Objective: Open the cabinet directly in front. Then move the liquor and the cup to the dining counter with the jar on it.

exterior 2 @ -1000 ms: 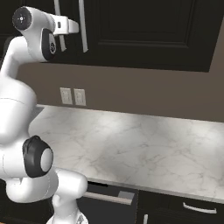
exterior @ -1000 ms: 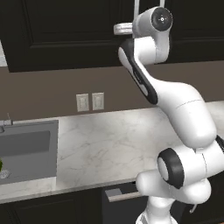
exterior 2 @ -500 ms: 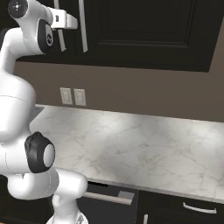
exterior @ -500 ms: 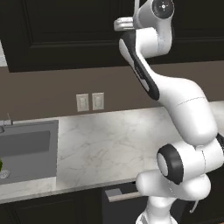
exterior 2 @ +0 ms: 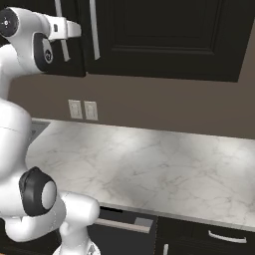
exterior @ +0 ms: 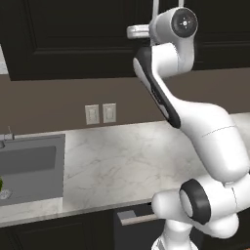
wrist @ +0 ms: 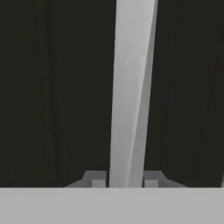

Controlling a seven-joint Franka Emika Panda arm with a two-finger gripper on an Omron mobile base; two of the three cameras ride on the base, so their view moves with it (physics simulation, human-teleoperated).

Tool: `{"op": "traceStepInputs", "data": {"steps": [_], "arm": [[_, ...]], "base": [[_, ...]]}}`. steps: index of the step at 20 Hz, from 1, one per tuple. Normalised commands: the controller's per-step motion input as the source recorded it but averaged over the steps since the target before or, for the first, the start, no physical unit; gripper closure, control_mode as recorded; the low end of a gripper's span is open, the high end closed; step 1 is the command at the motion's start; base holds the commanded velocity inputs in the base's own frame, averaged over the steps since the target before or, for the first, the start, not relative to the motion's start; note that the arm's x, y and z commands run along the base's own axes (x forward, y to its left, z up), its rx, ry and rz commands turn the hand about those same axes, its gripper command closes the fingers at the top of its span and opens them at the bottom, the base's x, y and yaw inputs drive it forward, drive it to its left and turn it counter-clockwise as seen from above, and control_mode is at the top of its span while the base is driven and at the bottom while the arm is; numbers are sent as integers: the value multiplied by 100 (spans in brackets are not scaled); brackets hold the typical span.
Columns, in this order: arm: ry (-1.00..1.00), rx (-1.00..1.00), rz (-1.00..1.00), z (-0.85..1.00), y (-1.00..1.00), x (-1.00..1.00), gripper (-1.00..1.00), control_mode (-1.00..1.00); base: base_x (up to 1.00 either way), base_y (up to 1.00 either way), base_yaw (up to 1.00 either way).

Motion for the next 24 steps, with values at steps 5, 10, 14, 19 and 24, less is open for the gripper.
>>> {"op": "traceStepInputs", "data": {"steps": [5, 10, 14, 19, 24], "arm": [[-17, -3, -5, 28, 95, -93, 100, -100], [-4, -1, -8, 41, 100, -99, 100, -100], [0, -1, -9, 40, 100, -100, 100, -100], [-1, -2, -9, 25, 100, -100, 100, -100], [-1, -7, -7, 1, 100, -100, 100, -100]], "base": [[0, 0, 0], [0, 0, 0], [0, 0, 0], [0, 0, 0], [0, 0, 0]]}}
